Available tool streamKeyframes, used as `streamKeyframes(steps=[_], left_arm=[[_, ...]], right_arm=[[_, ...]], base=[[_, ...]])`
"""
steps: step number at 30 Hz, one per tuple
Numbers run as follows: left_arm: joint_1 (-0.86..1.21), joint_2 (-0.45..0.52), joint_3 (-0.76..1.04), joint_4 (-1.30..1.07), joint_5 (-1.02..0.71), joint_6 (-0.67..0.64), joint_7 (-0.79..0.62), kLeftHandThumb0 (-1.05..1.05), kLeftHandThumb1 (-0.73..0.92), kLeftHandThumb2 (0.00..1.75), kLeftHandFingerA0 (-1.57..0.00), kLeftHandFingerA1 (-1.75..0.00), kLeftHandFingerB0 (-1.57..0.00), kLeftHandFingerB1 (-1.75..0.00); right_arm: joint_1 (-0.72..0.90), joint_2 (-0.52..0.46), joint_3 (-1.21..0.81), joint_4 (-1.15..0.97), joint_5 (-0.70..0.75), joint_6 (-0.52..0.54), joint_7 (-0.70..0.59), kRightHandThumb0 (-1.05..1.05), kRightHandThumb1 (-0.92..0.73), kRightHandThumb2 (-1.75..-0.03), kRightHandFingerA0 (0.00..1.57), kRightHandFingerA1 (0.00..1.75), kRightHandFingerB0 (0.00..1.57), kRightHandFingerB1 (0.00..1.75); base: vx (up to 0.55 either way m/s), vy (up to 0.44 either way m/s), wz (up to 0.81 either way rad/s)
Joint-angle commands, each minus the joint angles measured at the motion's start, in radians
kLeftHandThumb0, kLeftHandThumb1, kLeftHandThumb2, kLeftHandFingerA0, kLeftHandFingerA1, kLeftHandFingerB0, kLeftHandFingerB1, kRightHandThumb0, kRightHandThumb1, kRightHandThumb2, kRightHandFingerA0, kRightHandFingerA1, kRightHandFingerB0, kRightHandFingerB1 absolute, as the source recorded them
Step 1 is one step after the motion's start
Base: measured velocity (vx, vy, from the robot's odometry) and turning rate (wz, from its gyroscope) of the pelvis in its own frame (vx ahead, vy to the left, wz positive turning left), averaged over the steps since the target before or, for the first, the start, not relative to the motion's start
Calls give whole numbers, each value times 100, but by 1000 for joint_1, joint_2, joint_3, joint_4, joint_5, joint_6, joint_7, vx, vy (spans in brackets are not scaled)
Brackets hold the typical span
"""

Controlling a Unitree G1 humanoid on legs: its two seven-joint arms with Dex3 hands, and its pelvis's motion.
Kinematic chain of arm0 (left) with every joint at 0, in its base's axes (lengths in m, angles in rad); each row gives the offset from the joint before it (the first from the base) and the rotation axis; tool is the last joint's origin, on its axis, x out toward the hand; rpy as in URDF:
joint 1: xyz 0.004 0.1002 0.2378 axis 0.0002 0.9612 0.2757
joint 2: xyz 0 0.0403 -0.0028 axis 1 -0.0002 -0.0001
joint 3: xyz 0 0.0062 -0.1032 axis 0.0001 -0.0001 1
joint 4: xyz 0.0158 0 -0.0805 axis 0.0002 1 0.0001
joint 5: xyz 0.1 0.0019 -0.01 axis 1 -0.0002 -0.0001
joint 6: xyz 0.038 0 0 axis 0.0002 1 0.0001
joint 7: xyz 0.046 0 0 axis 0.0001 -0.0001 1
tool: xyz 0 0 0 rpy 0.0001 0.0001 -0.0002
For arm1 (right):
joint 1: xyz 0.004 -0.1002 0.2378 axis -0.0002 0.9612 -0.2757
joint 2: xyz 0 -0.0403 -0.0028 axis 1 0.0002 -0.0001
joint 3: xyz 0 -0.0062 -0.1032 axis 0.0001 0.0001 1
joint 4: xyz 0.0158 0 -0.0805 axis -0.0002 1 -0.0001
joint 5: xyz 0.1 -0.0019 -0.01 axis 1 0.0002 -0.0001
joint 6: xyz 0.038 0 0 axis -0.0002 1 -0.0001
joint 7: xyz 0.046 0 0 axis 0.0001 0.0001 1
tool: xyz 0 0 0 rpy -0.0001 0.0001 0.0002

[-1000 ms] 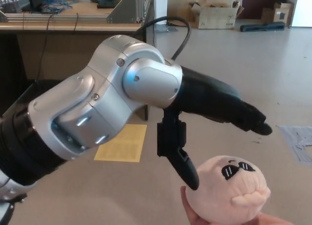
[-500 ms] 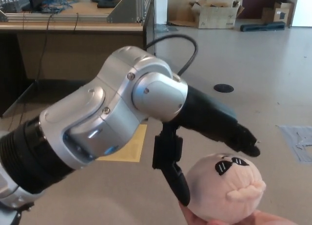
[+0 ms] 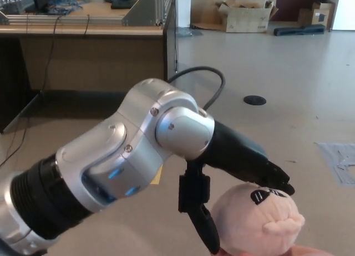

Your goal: The robot extends its left hand to pick up an emotional support dumpling from the palm of a person and brings its hand down by its side. Then it extends its arm again to hand the dumpling back to the person.

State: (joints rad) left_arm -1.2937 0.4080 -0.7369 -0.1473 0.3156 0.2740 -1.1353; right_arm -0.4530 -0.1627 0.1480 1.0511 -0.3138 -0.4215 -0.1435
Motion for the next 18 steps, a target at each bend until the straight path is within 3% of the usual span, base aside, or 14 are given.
streamKeyframes(steps=[1,3,5,6,7,8,9,10,11,13,14,16,17,18], left_arm=[[46,-17,22,-20,65,-58,58,-105,31,78,0,-7,0,0],[68,-22,29,-31,86,-92,94,-69,31,91,0,-20,0,0],[111,-35,52,-40,81,-116,138,-105,30,80,-2,-22,-3,-8],[141,-43,66,-42,77,-137,166,-63,27,89,0,-33,-3,-12],[173,-53,83,-46,66,-151,196,-60,25,88,0,-36,-4,-18],[196,-62,98,-48,59,-166,216,-105,41,58,-8,-40,-8,-27],[219,-72,113,-50,54,-184,235,-105,41,58,-8,-40,-8,-27],[246,-81,124,-55,59,-200,259,-105,33,67,-6,-43,-14,-29],[259,-88,135,-48,62,-222,278,-36,-19,71,-16,-59,0,-48],[278,-102,152,-43,65,-244,300,-35,-21,70,-17,-59,-1,-47],[283,-105,157,-44,70,-253,305,-105,23,78,-13,-46,-16,-26],[287,-107,165,-47,82,-258,310,-105,23,77,-15,-46,-18,-25],[311,-115,176,-51,95,-272,352,-30,-21,70,-24,-60,-10,-50],[323,-120,182,-50,99,-284,370,-29,-22,70,-26,-61,-12,-50]], right_arm=[[-31,-18,-9,-2,14,19,22,-41,-50,-90,67,65,52,57],[-32,-18,-10,-1,14,19,23,-41,-50,-90,67,65,52,57],[-32,-18,-10,-1,15,19,23,-41,-50,-90,67,65,52,57],[-32,-18,-10,-1,15,19,23,-41,-50,-90,67,65,52,57],[-32,-18,-10,-1,15,19,23,-41,-50,-90,67,65,52,57],[-32,-18,-10,-1,15,20,24,-41,-50,-90,67,65,52,57],[-32,-18,-10,-1,15,20,24,-41,-50,-90,67,65,52,57],[-32,-18,-10,-1,15,20,24,-41,-50,-90,67,65,52,57],[-39,-16,-11,1,15,21,23,-41,-50,-90,67,65,52,57],[-42,-16,-12,2,15,22,24,-41,-50,-90,67,65,52,57],[-43,-16,-12,2,15,23,24,-41,-50,-90,67,65,52,57],[-47,-15,-12,4,15,23,24,-41,-50,-90,67,65,52,57],[-47,-15,-12,5,15,23,24,-41,-50,-90,67,65,52,57],[-47,-15,-12,5,15,23,24,-41,-50,-90,67,65,52,57]], base=[[0,0,0],[0,0,0],[0,0,0],[0,0,0],[0,0,0],[0,0,0],[0,0,0],[0,0,0],[0,0,0],[0,0,0],[0,0,0],[0,0,0],[0,0,0],[0,0,0]])
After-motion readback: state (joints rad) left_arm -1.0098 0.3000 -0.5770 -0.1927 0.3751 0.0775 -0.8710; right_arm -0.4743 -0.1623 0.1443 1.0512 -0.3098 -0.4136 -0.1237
